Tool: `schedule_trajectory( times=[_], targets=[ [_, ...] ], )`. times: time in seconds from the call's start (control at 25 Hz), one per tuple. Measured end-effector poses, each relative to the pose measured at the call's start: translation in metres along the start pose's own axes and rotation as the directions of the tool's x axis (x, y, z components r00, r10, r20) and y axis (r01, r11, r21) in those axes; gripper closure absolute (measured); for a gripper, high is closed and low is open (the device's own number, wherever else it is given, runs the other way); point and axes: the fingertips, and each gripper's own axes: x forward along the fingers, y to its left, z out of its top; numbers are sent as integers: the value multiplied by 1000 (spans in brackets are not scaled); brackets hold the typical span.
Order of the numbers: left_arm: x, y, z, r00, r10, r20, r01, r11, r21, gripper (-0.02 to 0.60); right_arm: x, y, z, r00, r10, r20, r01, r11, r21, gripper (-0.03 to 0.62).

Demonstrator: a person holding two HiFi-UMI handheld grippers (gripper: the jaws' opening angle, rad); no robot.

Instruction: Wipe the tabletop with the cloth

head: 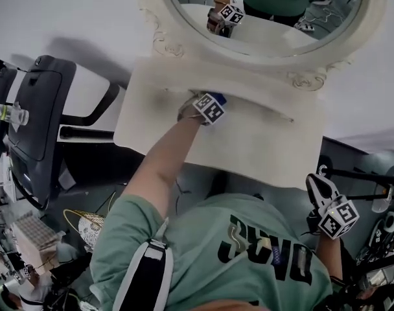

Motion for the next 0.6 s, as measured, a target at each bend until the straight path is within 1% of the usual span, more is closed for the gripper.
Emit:
schedule_trajectory(
  times=[0.08,0.16,0.24,0.48,0.6],
  targets=[
    [-7,-15,-12,999,-41,-27,41,999,24,482,4,6,-1,1000,16,-3,-16,1000,-6,581],
    [-18,-35,-29,997,-65,-41,67,997,48,482,5,11,-2,999,37,-3,-37,999,-17,582],
    [-32,-60,-51,995,-83,-49,85,995,57,482,3,11,-5,998,56,-4,-56,998,-24,582],
    [-78,-146,-123,989,-116,-95,118,993,13,482,-19,0,-23,991,137,8,-136,990,-38,582],
    [-99,-190,-154,981,-128,-145,127,992,-15,482,-44,-13,-33,985,172,25,-171,984,-41,582]
  ],
)
